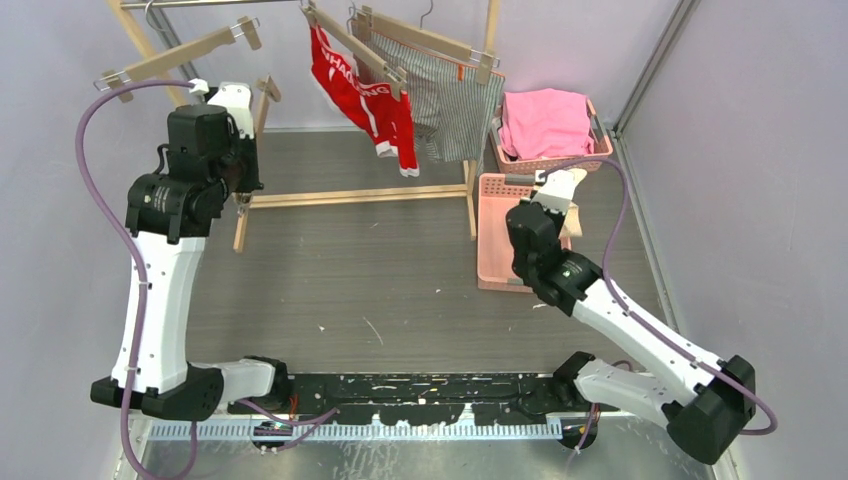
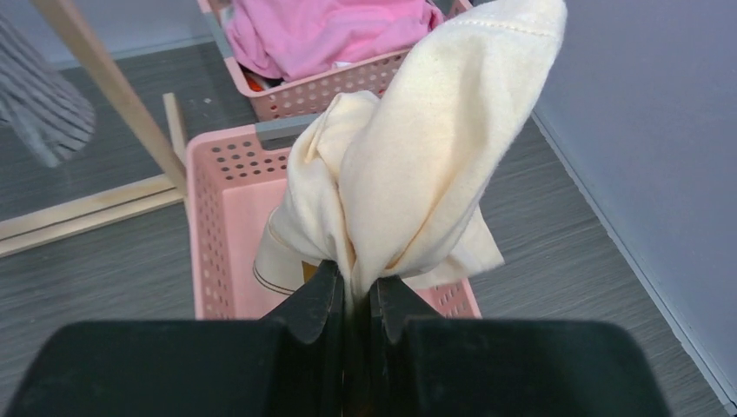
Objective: Remove the underwear clipped to the hanger
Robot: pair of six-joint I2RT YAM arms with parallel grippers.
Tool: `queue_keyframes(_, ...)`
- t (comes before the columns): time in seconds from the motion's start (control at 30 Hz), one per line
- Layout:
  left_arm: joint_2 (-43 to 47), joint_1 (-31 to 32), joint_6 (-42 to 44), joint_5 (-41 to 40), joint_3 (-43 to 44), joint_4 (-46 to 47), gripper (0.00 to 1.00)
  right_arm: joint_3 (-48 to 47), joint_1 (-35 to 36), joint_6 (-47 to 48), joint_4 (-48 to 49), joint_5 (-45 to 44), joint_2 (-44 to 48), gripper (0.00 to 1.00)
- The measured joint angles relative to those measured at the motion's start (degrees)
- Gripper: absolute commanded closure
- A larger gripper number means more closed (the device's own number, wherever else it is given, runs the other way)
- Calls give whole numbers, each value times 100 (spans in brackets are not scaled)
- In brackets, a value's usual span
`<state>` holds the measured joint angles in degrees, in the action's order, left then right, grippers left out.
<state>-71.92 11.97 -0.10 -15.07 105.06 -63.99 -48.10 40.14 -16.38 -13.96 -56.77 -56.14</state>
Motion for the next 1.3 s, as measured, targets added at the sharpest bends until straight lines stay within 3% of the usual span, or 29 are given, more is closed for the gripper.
queue_keyframes(0.4,-216,-31,9,319,262,-28,100,754,-1132,-133,656,1305,-1696,99)
queue_keyframes(0.43,-286,-44,17,332,358,-33,100,793,-1176,-153,691,1440,-1862,88)
queue_keyframes(0.47,-380,-57,24,337,483,-28,100,800,-1198,-170,723,1561,-2033,53)
queue_keyframes(0.5,-468,-76,42,343,605,-35,100,793,-1209,-188,776,1672,-2186,23)
queue_keyframes(0.53,-562,-98,61,356,761,-57,100,780,-1213,-234,791,1751,-2302,17)
queue_keyframes(0.63,-940,-260,96,527,1443,-142,100,715,-1213,-267,800,1989,-2575,10)
queue_keyframes(0.67,-1064,-337,105,610,1676,-151,100,717,-1213,-291,789,2037,-2570,2)
queue_keyframes(0.9,-1934,-1226,76,1716,3003,-181,100,748,-1213,-278,800,2096,-1600,0)
queue_keyframes(1.3,-2109,-1547,46,2734,2793,299,100,870,-1213,-175,767,2052,-586,0)
